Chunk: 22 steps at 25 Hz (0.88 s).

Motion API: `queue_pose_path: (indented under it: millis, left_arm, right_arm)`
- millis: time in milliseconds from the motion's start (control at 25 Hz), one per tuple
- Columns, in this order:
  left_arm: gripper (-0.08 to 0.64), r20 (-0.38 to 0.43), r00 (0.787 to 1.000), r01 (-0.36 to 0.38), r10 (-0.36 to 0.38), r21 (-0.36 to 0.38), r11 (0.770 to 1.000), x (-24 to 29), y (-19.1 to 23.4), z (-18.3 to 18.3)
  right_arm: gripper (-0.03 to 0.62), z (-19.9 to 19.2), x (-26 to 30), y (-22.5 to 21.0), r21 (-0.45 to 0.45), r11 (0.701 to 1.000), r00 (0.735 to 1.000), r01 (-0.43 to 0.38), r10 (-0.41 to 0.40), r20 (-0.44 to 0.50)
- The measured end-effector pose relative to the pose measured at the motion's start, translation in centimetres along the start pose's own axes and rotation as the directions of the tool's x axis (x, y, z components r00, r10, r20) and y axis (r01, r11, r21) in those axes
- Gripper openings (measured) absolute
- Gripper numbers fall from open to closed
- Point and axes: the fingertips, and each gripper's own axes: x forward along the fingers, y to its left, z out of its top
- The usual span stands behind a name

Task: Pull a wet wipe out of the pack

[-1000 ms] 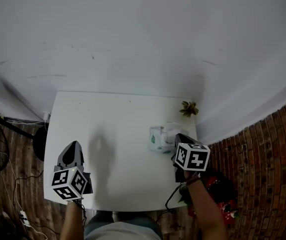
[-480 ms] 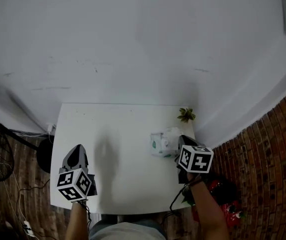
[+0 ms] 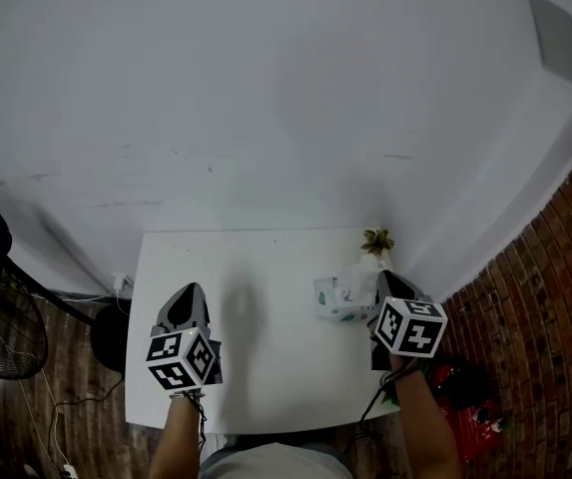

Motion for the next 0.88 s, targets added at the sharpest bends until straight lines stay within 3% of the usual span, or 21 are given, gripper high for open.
queue_pose_path:
  millis: [360, 600, 880]
  left_arm:
    - [0.002, 0.024, 0.996, 0.087, -0.088, 0.043, 0.995, 1.3, -2.2, 3.1]
    - [0.002, 0.009, 0.991, 0.129, -0.130, 0.074, 0.989, 1.7, -3.2, 3.7]
    - [0.002, 0.001, 0.991, 0.136, -0.137, 0.074, 0.988, 1.6, -3.5, 3.6]
  right_arm:
    - [0.005, 2.7, -4.5, 1.6, 0.102, 0.995, 0.984, 0.017, -0.035, 0.176]
    - [0.005, 1.5, -5.6, 2.2, 0.173, 0.985, 0.979, 0.013, -0.048, 0.198]
    - [0.005, 0.7, -6.5, 2.6, 0.153, 0.988, 0.976, 0.024, -0.056, 0.211]
